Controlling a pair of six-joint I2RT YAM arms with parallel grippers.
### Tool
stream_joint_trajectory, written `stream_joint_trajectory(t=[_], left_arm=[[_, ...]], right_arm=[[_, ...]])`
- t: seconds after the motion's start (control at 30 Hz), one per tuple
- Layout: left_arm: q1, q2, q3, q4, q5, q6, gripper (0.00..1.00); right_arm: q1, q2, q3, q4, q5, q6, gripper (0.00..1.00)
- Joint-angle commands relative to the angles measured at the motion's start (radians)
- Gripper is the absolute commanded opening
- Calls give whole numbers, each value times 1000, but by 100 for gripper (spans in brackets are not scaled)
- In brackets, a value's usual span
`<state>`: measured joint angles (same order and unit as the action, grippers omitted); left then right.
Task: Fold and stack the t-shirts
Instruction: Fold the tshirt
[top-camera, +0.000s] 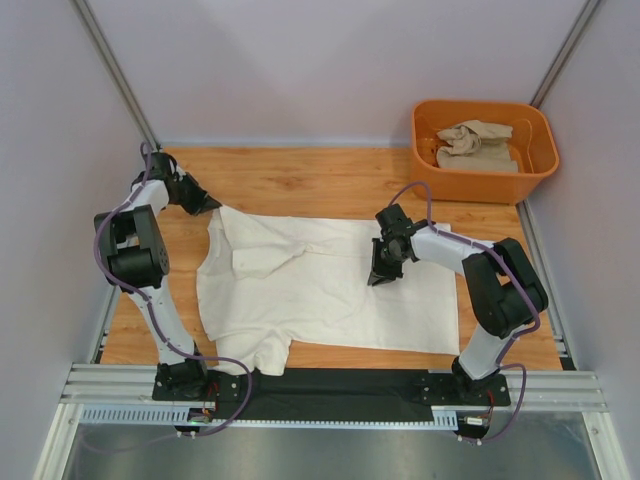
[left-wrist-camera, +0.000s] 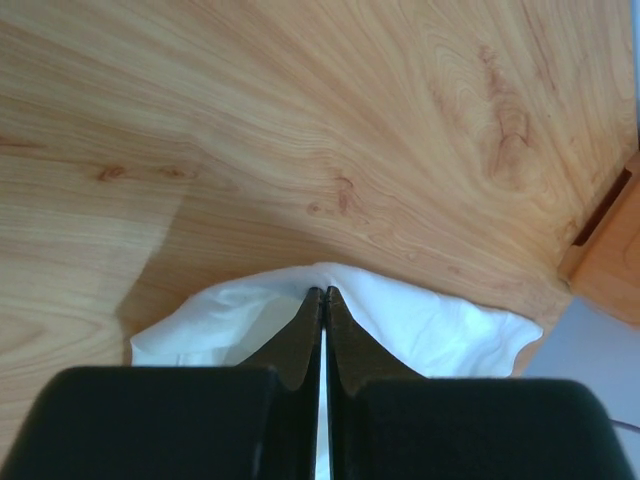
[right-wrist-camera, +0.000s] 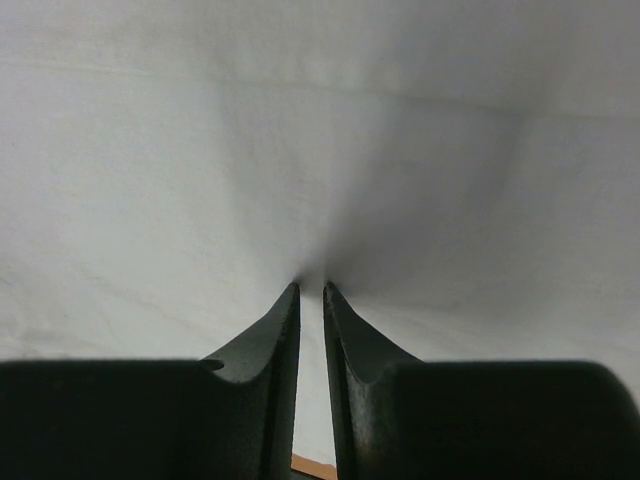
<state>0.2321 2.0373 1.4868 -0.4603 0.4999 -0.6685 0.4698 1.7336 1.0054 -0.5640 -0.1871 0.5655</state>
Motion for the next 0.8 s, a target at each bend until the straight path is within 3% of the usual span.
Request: stream_joint_trajectory(t=[0.0,0.17,0.37,0.5,0.53,0.6,0.63,0.73,0.77], left_arm=[[10,-26,4,74,17,-28,0],[12,-48,-17,37,-47,-22,0],[12,58,101,-169,-133,58,3],[10,-1,93,-208,-184,83,5],[10,-12,92,-215,-195,92,19],[12,-49,87,-233,-208,105,34],[10,-64,83,-235,-213,118,48],[1,-153,37,-247,-236,156,67],[-2,-182,18,-247,-244,165,68]], right_arm=[[1,41,-4,10,48,10,17],[1,49,-4,12,49,14,17],[1,21,30,-20,63,13,18],[1,-12,74,-63,93,4,18],[1,-19,84,-69,97,2,18],[0,-38,104,-97,127,1,18],[-11,-49,117,-100,136,-1,19],[-51,-91,137,-122,169,-3,25],[-66,-100,140,-128,172,-6,28]])
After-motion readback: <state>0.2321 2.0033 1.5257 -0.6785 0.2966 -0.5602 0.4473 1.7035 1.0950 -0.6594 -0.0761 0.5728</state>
